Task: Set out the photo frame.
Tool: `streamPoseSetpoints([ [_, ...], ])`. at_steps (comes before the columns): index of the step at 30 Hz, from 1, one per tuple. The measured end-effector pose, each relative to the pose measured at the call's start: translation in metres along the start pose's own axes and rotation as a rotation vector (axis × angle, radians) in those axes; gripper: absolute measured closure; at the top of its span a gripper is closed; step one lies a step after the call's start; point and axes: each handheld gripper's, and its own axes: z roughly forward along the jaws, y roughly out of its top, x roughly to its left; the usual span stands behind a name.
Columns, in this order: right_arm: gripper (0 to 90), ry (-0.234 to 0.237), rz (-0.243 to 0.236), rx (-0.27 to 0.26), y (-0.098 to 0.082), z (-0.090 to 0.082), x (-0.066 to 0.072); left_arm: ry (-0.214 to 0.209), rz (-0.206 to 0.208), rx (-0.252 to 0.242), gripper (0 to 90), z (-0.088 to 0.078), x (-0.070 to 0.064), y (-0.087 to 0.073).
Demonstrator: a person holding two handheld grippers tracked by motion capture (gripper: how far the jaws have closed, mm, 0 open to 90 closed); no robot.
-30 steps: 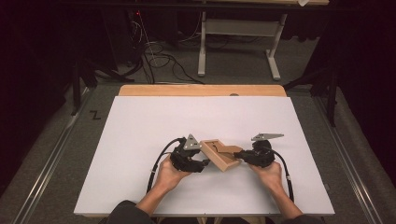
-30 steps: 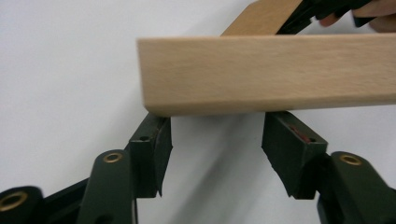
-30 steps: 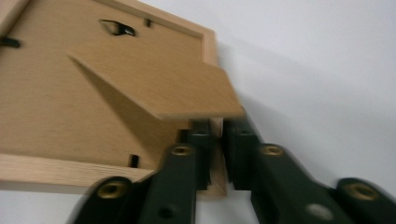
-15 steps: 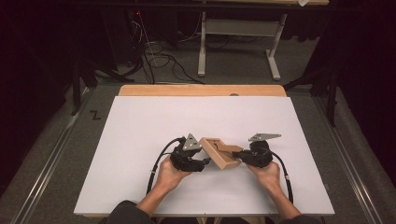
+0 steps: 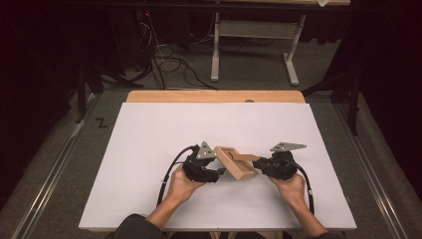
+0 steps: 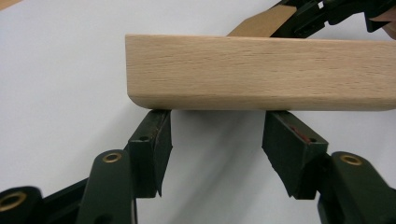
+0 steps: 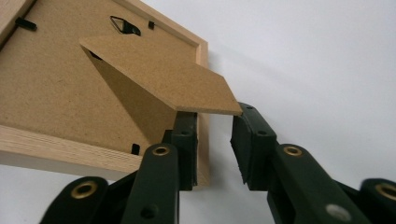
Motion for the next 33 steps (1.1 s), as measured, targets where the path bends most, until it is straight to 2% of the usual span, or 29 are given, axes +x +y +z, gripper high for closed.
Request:
streamPoseSetpoints([
  [7,64.1,-0.038,-0.041,-0.011,0.003,-0.007,0.001,-0.001,0.003,0.009,41.9,0.002,-0.001,0.002],
  [17,64.4,-0.050,-0.024,-0.026,0.004,-0.011,-0.001,0.001,0.000,0.004,41.1,0.002,0.000,0.007],
  [20,64.4,-0.042,-0.003,-0.027,0.003,-0.010,-0.003,-0.003,-0.005,0.000,40.6,0.003,0.001,0.008],
  [25,64.7,-0.038,0.011,-0.013,0.003,-0.006,-0.002,0.003,-0.001,-0.003,39.8,0.004,0.000,0.012],
  [29,65.0,-0.050,-0.013,-0.007,0.002,-0.003,0.000,0.003,-0.002,-0.010,39.5,0.004,0.000,0.015],
  [33,65.0,-0.049,-0.005,-0.005,0.002,-0.004,-0.001,0.003,-0.003,-0.011,39.3,0.005,0.000,0.016],
])
